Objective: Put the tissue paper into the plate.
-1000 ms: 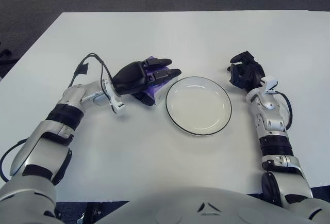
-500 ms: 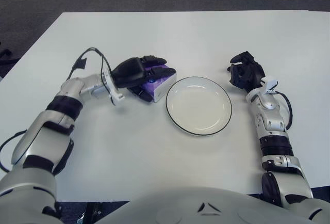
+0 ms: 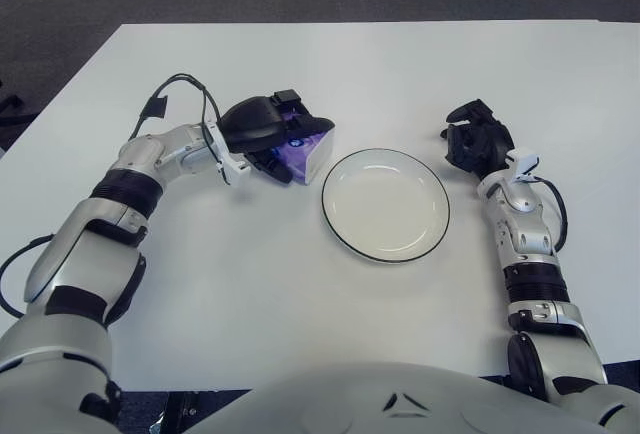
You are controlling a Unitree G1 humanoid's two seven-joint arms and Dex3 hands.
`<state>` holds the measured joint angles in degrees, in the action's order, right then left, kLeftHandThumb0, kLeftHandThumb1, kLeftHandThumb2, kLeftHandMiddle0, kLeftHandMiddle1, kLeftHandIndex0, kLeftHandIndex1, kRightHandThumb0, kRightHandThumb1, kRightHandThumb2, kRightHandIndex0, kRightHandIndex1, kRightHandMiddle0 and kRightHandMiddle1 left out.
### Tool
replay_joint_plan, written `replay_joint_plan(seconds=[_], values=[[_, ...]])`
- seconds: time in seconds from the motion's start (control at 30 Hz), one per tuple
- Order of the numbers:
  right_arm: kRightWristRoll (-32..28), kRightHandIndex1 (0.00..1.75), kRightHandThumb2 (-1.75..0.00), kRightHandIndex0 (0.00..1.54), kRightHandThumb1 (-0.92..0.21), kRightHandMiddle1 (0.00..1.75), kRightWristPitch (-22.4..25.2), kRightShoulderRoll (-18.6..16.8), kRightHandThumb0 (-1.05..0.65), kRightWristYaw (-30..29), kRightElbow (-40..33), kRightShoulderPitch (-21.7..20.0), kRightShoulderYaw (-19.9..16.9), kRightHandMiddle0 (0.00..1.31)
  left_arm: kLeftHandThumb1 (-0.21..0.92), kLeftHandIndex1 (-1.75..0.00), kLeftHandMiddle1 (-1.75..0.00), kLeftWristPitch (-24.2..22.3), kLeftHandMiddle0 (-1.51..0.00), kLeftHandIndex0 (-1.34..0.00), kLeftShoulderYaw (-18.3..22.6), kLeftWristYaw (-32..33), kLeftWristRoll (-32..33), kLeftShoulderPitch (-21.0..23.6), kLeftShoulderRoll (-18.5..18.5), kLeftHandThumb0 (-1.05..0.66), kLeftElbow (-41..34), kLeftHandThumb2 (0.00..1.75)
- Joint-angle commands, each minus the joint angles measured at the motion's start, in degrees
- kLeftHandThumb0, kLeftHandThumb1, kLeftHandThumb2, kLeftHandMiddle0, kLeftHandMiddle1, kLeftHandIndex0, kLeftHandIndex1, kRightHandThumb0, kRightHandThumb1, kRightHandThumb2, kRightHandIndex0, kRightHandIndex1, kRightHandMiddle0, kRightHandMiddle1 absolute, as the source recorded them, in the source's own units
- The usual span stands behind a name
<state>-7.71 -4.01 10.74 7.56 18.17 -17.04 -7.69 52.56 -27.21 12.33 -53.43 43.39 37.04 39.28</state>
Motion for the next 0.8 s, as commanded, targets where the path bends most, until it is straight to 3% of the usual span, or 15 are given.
replay_joint_plan(seconds=[0.0,0.2,0.33,0.5,0.57,0.6,0.67,0.7,0.77], values=[[-0.1,1.7,-1.05,0.44,-0.53,1.75,2.3,-1.6,-0.01,0.2,3.1,5.0,0.3,0.28,0.92,-0.02,-0.14,-1.8,-0.32,-0.27,-0.9,0.0,-1.7,-1.6,1.2,-0.94,-1.1,0.23],[-0.1,1.7,-1.05,0.44,-0.53,1.75,2.3,-1.5,-0.01,0.2,3.1,5.0,0.3,0.28,0.92,0.0,-0.06,-1.5,-0.38,-0.26,-0.8,-4.1,1.3,-1.4,1.0,-1.0,-0.3,0.25],[-0.1,1.7,-1.06,0.45,-0.53,1.75,2.4,-1.6,-0.01,0.2,3.0,5.0,0.3,0.28,0.92,-0.01,-0.07,-0.6,-0.48,-0.27,-0.7,-10.3,6.1,-0.5,0.3,-1.0,1.9,0.25],[-0.1,1.7,-1.06,0.45,-0.53,1.75,2.4,-1.5,-0.01,0.2,3.0,5.0,0.3,0.28,0.92,-0.04,-0.14,-0.7,-0.65,-0.34,-0.8,-13.1,8.9,0.2,-0.5,-0.98,3.5,0.23],[-0.1,1.7,-1.06,0.45,-0.53,1.75,2.4,-1.5,-0.01,0.2,2.9,5.1,0.2,0.28,0.91,-0.08,-0.44,-0.9,-0.6,-0.46,-0.8,-13.4,9.6,0.6,-1.2,-0.9,4.8,0.17],[-0.1,1.7,-1.06,0.45,-0.53,1.75,2.4,-1.4,-0.01,0.3,2.9,5.1,0.2,0.28,0.9,-0.15,-0.75,-1.0,-0.51,-0.55,-0.9,-13.4,9.7,0.8,-1.5,-0.8,5.4,0.11],[-0.2,1.7,-1.06,0.44,-0.53,1.75,2.5,-1.4,-0.01,0.3,2.8,5.1,0.2,0.28,0.88,-0.61,-1.22,-0.9,-0.4,-0.52,-1.1,-13.3,10.0,1.2,-1.9,-0.54,6.4,0.05],[-0.2,1.7,-1.06,0.44,-0.53,1.75,2.5,-1.4,-0.01,0.3,2.7,5.1,0.2,0.28,0.89,-0.75,-1.32,-0.8,-0.38,-0.53,-1.2,-13.0,9.9,1.5,-2.0,-0.51,7.1,0.07],[-0.2,1.7,-1.06,0.44,-0.53,1.75,2.5,-1.4,-0.01,0.3,2.7,5.1,0.1,0.28,0.89,-0.97,-1.48,-0.6,-0.4,-0.55,-1.4,-12.6,9.8,1.8,-2.2,-0.21,8.1,0.2]])
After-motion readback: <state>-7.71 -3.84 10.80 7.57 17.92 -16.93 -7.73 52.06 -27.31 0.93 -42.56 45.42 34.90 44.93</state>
